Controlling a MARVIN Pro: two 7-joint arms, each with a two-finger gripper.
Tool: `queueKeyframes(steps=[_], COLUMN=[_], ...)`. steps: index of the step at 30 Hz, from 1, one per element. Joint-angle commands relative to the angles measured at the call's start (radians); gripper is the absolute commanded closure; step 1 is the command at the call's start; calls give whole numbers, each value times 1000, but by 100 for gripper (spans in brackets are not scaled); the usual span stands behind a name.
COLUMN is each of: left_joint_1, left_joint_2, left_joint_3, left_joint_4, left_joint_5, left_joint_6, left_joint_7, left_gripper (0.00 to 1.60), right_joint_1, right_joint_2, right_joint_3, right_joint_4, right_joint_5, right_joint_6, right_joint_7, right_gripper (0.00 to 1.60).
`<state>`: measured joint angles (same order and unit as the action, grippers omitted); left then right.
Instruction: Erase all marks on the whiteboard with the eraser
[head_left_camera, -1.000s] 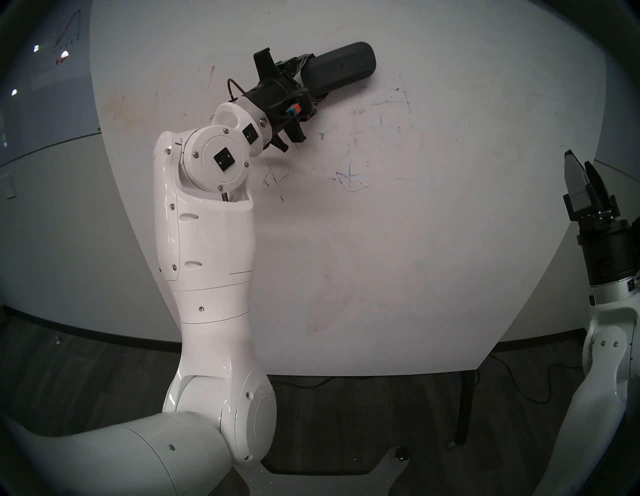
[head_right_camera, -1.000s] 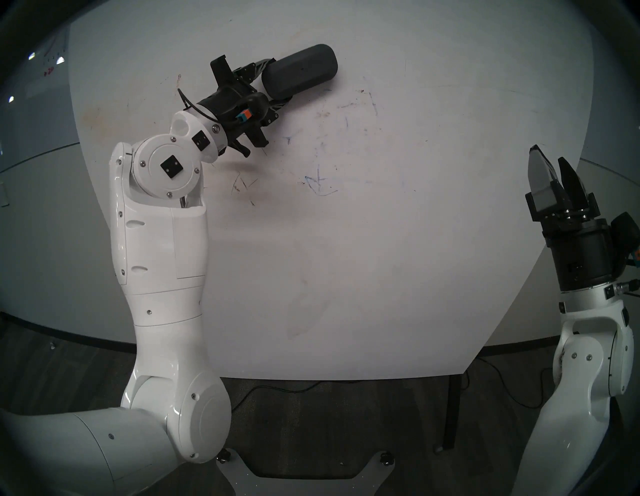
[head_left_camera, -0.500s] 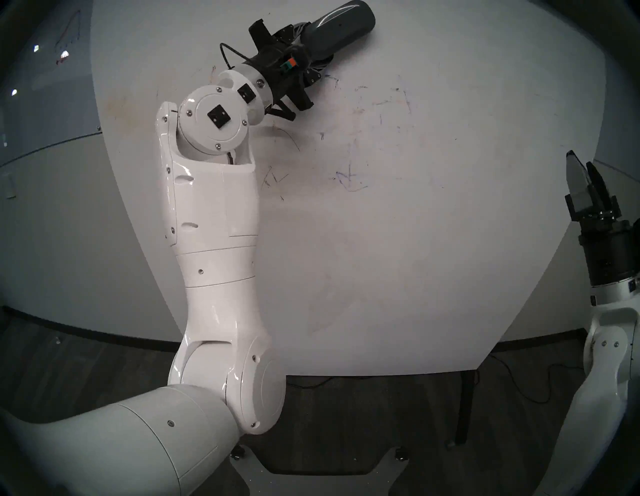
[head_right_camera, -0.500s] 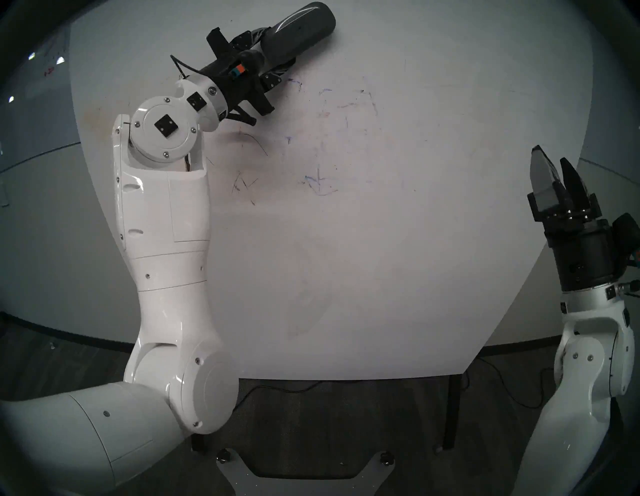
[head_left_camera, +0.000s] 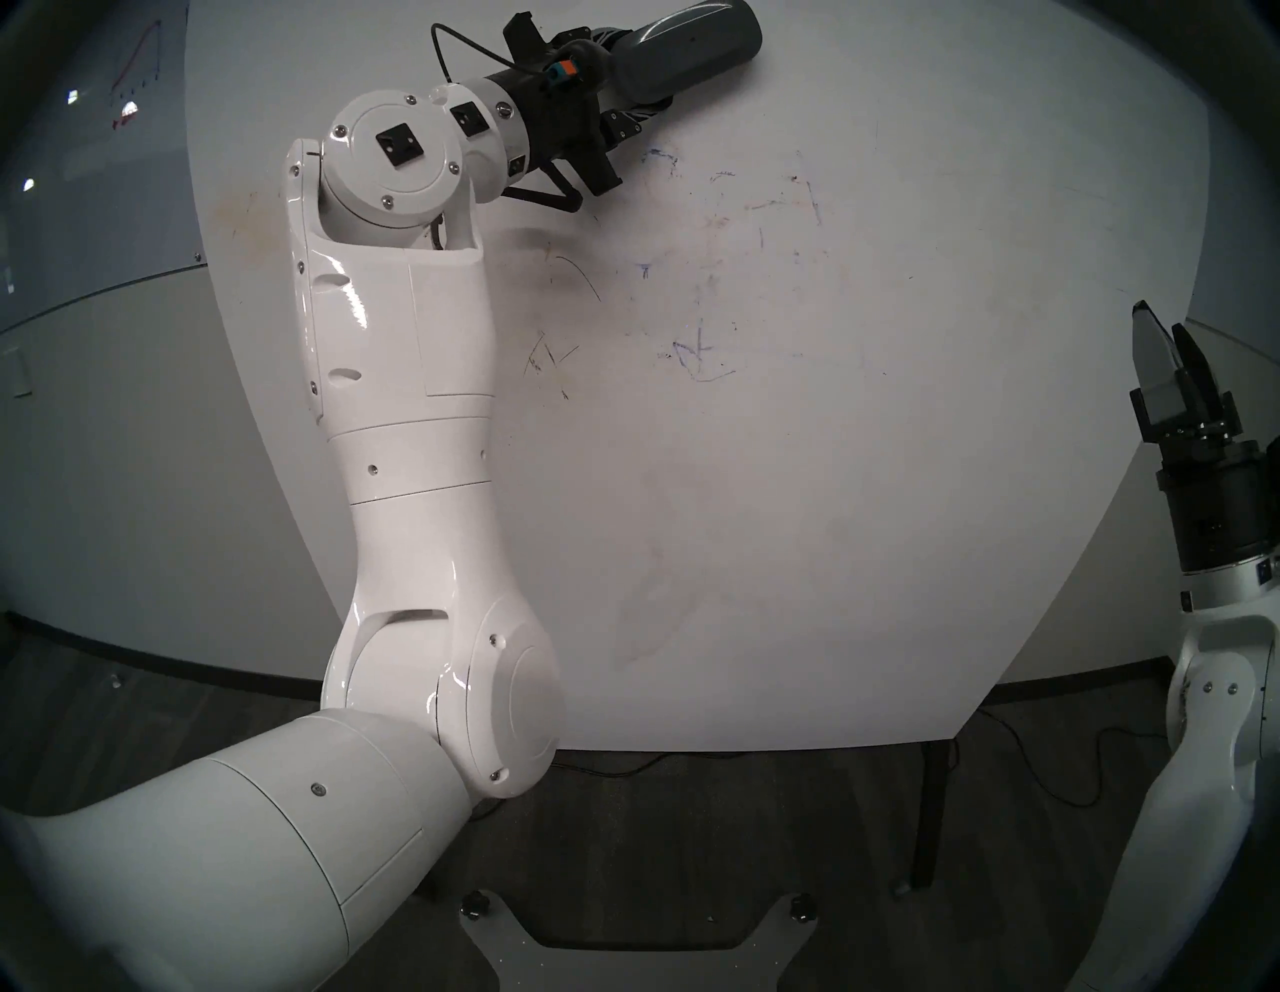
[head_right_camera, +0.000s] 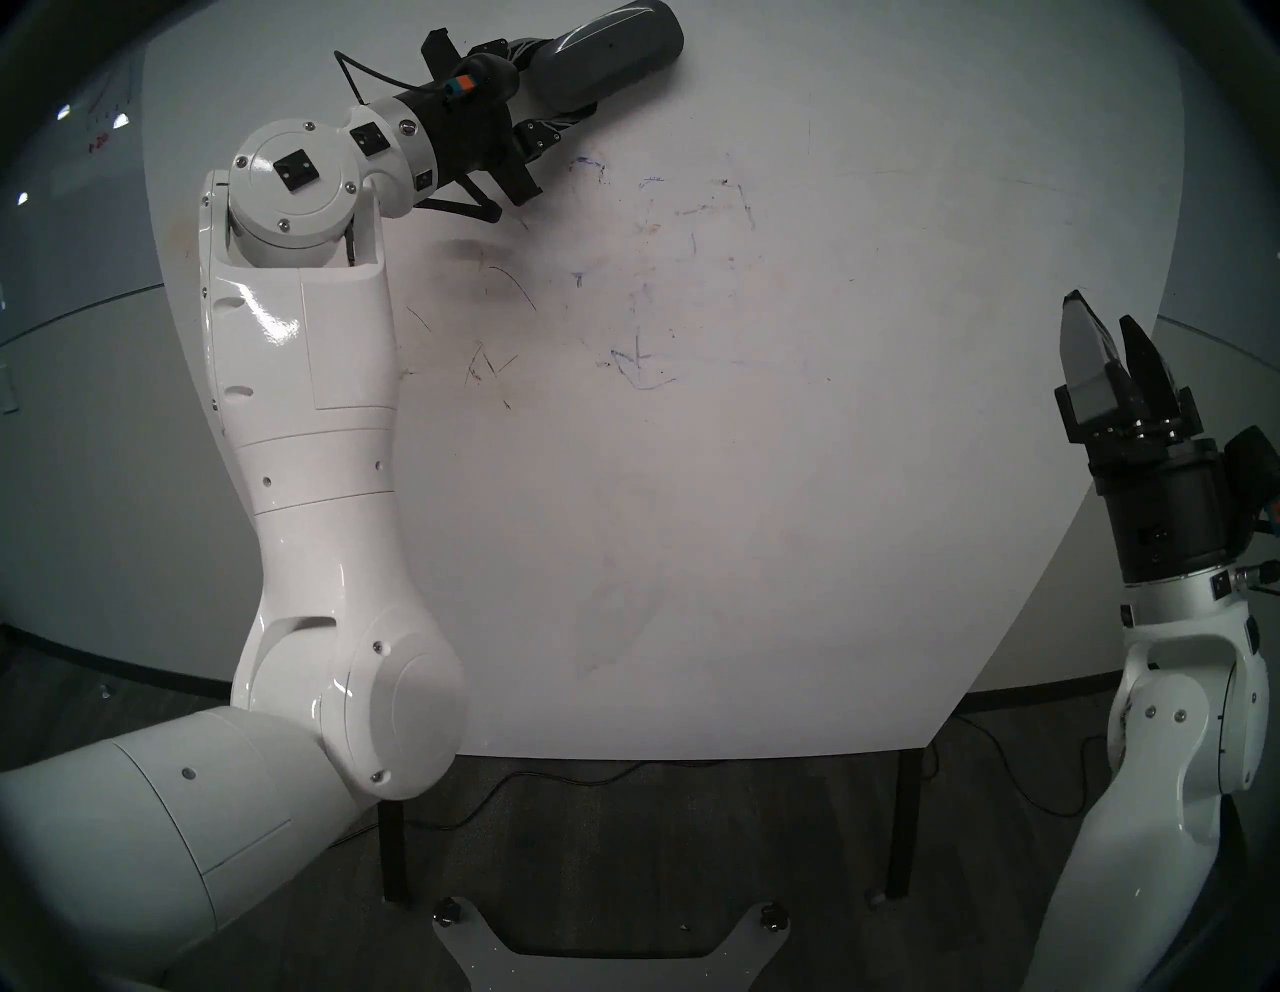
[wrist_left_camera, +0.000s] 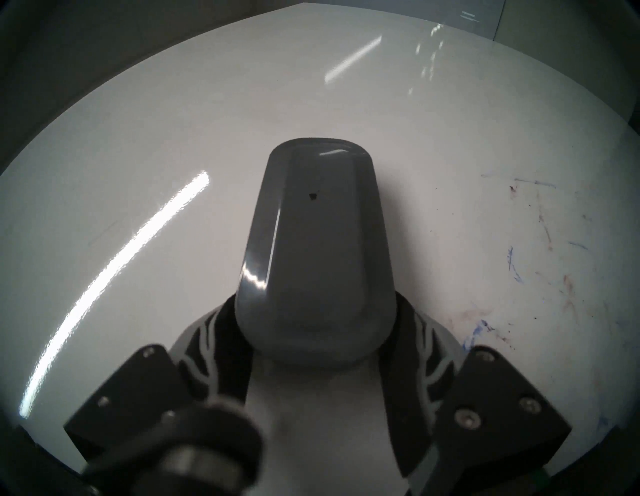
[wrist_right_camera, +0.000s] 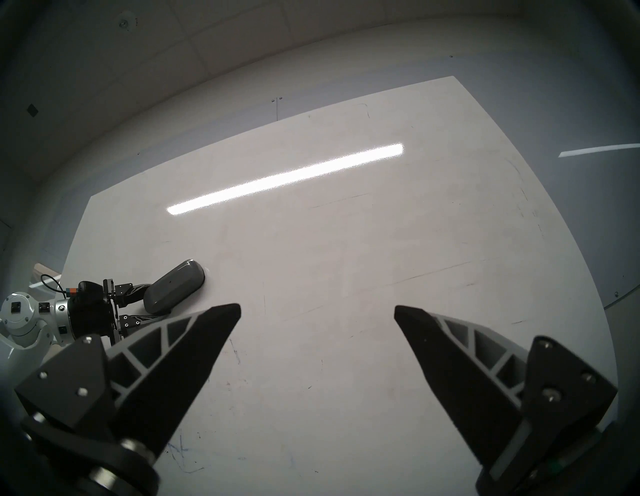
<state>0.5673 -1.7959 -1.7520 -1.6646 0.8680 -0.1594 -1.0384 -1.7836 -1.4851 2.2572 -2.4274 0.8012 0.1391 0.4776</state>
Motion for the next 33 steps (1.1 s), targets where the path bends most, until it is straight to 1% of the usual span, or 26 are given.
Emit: queueKeyframes(steps=[1, 5, 6, 13, 14, 16, 17, 20, 21, 22, 29, 30, 31, 32, 33], left_joint_1=[26, 51, 70, 108, 129, 109, 128, 128, 145, 128, 158, 149, 165, 151, 166], left_joint_2=[41, 47, 51, 77, 83, 94, 98, 108, 112, 113, 139, 142, 144, 145, 149], left_joint_3=[-38, -28, -20, 3, 9, 10, 15, 16, 20, 16, 25, 25, 28, 26, 28], left_joint_4=[104, 86, 74, 60, 45, 65, 52, 61, 51, 65, 57, 65, 56, 60, 63], left_joint_5=[32, 22, 20, 35, 36, 44, 45, 46, 45, 46, 49, 50, 48, 50, 46], left_joint_6=[70, 63, 56, 20, 12, 4, -2, -8, -12, -9, -23, -23, -26, -23, -29], left_joint_7=[-60, -95, -109, -145, -142, -159, -155, -162, -157, -163, -155, -162, -159, -169, -162], left_gripper=[160, 160, 160, 160, 160, 160, 160, 160, 160, 160, 160, 160, 160, 160, 160], right_joint_1=[2, 2, 2, 1, 1, 1, 1, 1, 1, 0, 1, 1, 1, 1, 1], right_joint_2=[0, 0, 0, -1, -1, -2, -2, -2, -3, -3, -3, -3, -4, -4, -4], right_joint_3=[-6, -8, -8, -10, -10, -11, -11, -12, -12, -11, -6, -5, -5, -4, -4], right_joint_4=[-16, -16, -16, -16, -16, -16, -16, -16, -16, -16, -16, -16, -16, -16, -16], right_joint_5=[2, 1, 1, 0, 0, 0, 0, 0, 0, 0, 0, 1, 1, 1, 1], right_joint_6=[2, 2, 2, 2, 2, 2, 2, 2, 2, 1, -1, -1, -1, -1, -1], right_joint_7=[0, -1, -2, -3, -4, -4, -4, -5, -5, -5, -5, -5, -5, -5, -5], right_gripper=[0, 0, 0, 0, 0, 0, 0, 0, 0, 0, 0, 0, 0, 0, 0])
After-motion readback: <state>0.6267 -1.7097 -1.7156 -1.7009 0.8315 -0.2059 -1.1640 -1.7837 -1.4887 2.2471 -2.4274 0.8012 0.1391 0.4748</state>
